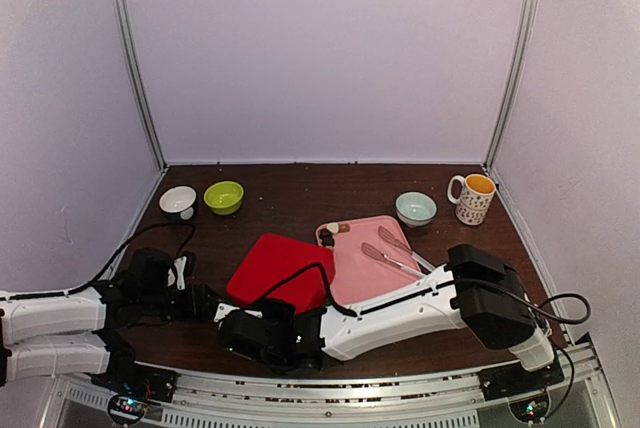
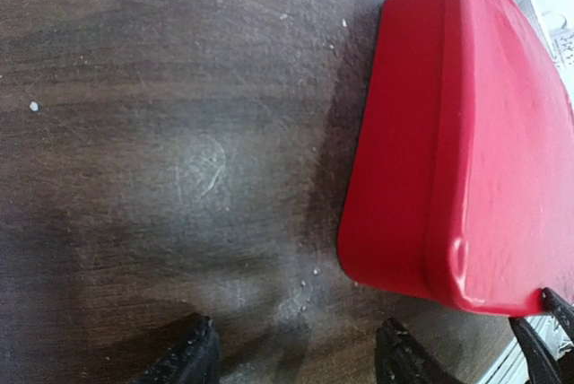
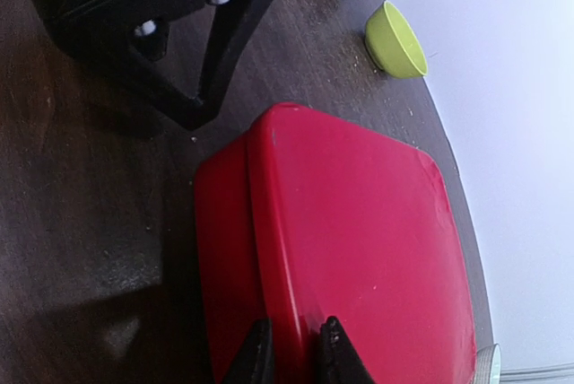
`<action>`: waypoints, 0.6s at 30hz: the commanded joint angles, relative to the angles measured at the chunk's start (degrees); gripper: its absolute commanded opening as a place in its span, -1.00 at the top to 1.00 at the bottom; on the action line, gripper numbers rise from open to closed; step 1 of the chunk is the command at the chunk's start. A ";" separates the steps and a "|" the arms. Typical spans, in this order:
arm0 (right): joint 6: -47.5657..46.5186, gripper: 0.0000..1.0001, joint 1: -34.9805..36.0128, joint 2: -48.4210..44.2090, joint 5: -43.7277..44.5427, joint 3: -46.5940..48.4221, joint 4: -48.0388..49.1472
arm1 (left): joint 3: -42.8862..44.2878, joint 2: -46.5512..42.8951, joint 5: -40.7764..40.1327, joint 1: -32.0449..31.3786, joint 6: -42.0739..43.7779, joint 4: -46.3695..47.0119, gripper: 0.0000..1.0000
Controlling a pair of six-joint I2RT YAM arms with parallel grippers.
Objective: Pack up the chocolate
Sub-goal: Adjust the packing box at the center of the board.
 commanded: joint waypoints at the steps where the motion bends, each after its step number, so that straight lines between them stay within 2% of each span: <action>1: -0.09 0.82 -0.26 -3.60 3.84 -2.95 7.41 | 1.74 -0.34 -1.15 -0.20 0.61 -0.72 -0.21; 4: 1.01 0.99 -0.26 -4.33 4.92 -4.32 9.87 | 1.82 -0.83 -1.26 -0.24 0.82 -0.98 -0.21; 9: 3.56 1.00 -0.47 -7.44 5.18 -7.95 15.10 | 1.59 -0.67 -0.61 -0.19 1.08 0.03 -0.21; 18: 10.67 1.00 -3.15 -12.80 -6.35 -13.78 18.46 | -0.22 -0.42 4.13 -0.19 3.06 10.21 -0.28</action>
